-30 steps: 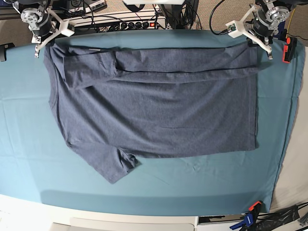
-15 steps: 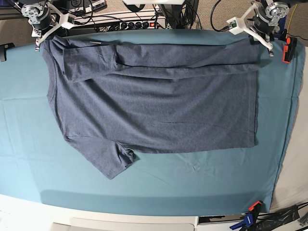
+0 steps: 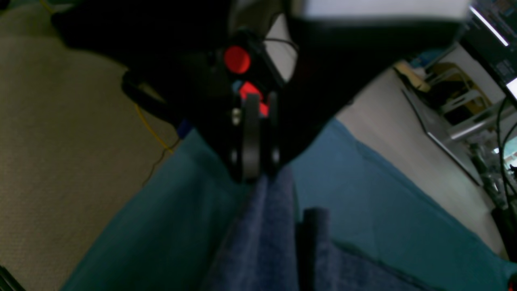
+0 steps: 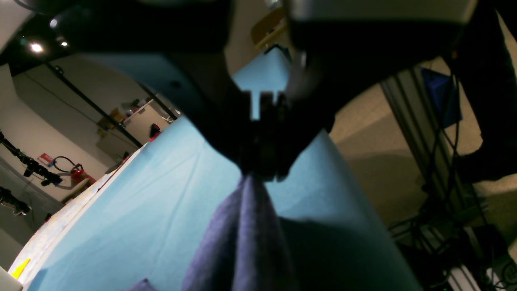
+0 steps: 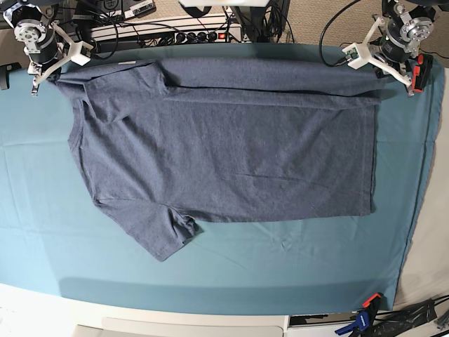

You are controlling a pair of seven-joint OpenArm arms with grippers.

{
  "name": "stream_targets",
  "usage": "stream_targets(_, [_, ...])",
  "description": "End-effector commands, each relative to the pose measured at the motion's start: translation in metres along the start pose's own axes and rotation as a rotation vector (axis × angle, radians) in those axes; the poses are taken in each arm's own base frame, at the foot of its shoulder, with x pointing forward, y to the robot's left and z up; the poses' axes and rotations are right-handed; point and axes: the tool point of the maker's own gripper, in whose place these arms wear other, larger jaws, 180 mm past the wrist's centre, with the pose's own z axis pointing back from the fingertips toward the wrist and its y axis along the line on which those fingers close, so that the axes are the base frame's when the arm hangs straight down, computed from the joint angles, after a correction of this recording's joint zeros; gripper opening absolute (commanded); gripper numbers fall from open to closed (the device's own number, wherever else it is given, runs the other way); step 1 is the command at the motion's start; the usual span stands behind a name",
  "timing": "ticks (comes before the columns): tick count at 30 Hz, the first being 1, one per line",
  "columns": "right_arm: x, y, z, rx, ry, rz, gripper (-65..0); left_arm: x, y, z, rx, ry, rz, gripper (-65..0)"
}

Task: Fold the T-shirt properly
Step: 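Pull the folded shoulder edge toward the robot with both grippers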

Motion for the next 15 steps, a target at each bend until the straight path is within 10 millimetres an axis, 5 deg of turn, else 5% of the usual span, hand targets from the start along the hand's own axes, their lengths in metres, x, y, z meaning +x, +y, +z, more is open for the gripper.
stream_targets(1, [-0.006,-0.009,0.001,-0.024,0.025,0.012,-65.0,-0.004,0.010,0.002,0.030,0.017,-0.017,-65.0])
stream_targets(15, [-0.006,-0.009,0.001,-0.020,0.023,0.009,-65.0,-0.011,-0.016,0.009,-0.034,0.039,-0.016,-65.0])
